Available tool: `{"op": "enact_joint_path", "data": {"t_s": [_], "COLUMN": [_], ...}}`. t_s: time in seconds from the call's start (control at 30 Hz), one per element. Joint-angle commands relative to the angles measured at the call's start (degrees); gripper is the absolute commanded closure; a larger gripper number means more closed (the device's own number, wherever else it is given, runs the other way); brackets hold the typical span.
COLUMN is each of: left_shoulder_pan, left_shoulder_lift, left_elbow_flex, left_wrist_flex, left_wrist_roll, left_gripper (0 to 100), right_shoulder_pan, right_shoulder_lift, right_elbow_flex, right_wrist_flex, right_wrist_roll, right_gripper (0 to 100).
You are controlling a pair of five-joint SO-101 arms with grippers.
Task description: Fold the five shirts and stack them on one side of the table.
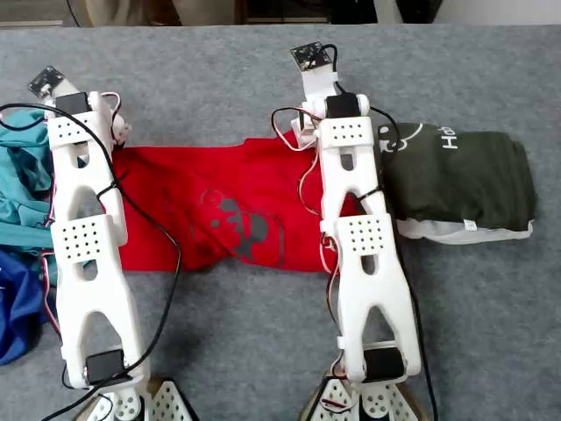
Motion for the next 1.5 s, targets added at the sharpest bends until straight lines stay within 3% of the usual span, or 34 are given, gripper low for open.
{"op": "enact_joint_path", "data": {"t_s": [0.0, 0.17, 0.3, 0.4, 0.6, 0.77, 0.9, 1.13, 1.3, 1.47], "left_shoulder_pan": [0.6, -0.4, -2.3, -2.4, 0.4, 2.0, 1.2, 3.5, 4.0, 4.0], "left_shoulder_lift": [-0.8, -0.3, -0.7, -1.9, -13.3, -27.5, -36.4, -52.4, -58.6, -57.9], "left_elbow_flex": [-0.7, -8.2, -11.9, -8.2, 10.0, 29.2, 50.1, 83.6, 92.7, 93.1], "left_wrist_flex": [4.3, 14.7, 16.0, 16.1, 16.0, 15.2, 3.3, -18.8, -29.2, -30.6], "left_wrist_roll": [-5.5, -15.2, -20.6, -23.8, -27.7, -32.5, -33.7, -36.5, -35.9, -34.0], "left_gripper": [98, 98, 98, 98, 98, 98, 98, 98, 98, 98], "right_shoulder_pan": [1.9, 1.9, 1.5, 0.2, -0.1, -0.2, -0.4, -0.5, -1.3, -2.4], "right_shoulder_lift": [-1.1, -1.4, -8.6, -14.8, -24.0, -22.2, -16.2, -6.7, -6.3, -6.0], "right_elbow_flex": [-2.9, -9.1, -8.3, -8.6, -6.6, -6.5, -6.5, 2.1, 8.0, 8.4], "right_wrist_flex": [0.2, 5.8, 12.5, 18.7, 19.0, 18.0, 12.6, -0.4, -6.2, -8.1], "right_wrist_roll": [-0.5, -3.7, 1.8, 4.1, 4.3, 4.4, 4.0, -4.6, -5.7, -0.7], "right_gripper": [99.4, 83.1, 74.0, 77.5, 96.9, 91.5, 81.1, 77.2, 76.2, 76.4]}}
